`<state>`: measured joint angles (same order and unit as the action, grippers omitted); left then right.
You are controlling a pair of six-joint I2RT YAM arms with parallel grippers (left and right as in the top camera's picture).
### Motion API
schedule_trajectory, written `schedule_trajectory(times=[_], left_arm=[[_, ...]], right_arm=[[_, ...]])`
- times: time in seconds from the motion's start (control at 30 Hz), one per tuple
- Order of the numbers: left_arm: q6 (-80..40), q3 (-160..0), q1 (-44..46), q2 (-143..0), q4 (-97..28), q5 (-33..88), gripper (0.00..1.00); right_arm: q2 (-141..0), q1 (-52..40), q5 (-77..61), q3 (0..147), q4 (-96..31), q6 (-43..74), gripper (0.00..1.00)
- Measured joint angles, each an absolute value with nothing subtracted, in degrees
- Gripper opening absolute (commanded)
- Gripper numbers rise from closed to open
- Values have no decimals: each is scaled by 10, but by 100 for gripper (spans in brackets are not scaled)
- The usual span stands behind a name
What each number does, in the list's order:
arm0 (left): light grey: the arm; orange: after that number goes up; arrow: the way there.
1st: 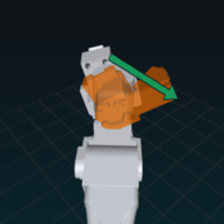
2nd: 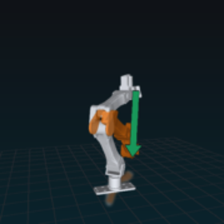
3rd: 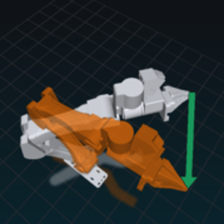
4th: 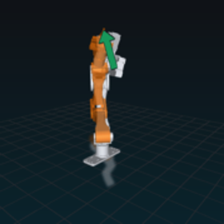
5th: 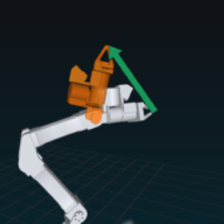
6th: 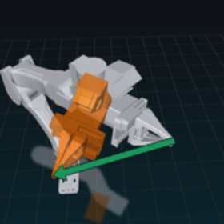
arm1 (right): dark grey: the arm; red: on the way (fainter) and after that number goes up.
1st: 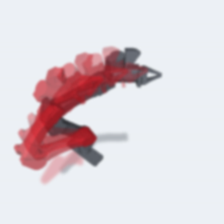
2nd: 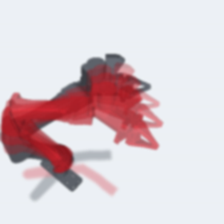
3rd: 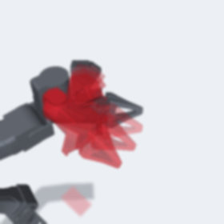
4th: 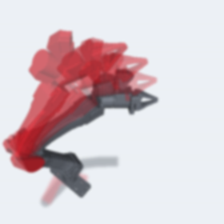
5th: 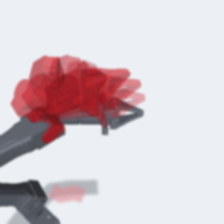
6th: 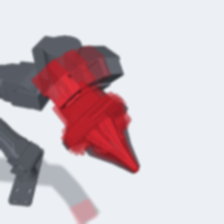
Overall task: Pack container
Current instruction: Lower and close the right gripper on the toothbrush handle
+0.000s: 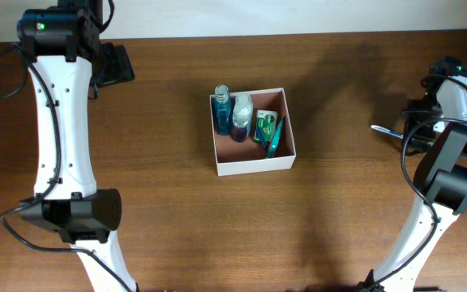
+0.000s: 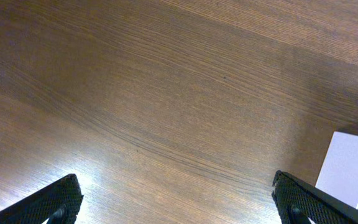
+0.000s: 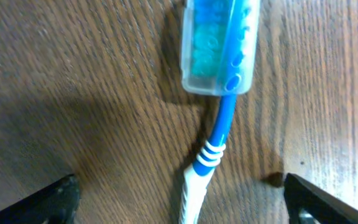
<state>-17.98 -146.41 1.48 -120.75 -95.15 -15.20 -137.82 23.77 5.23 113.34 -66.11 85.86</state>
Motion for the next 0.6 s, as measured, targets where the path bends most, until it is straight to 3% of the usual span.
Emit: schedule_trajectory(times=[0.13,0.37,0.6], left_arm=[[-180,-1464,15,-1207,-952,-152,99],[-180,-1464,15,-1207,-952,-152,99],[-180,-1464,15,-1207,-952,-152,99]], right_arm=[[-1377,238,41,1133,-677,858,61],[-1377,237,28,1130,-703,857,7],[-1377,237,29,1126,-729,855,4]])
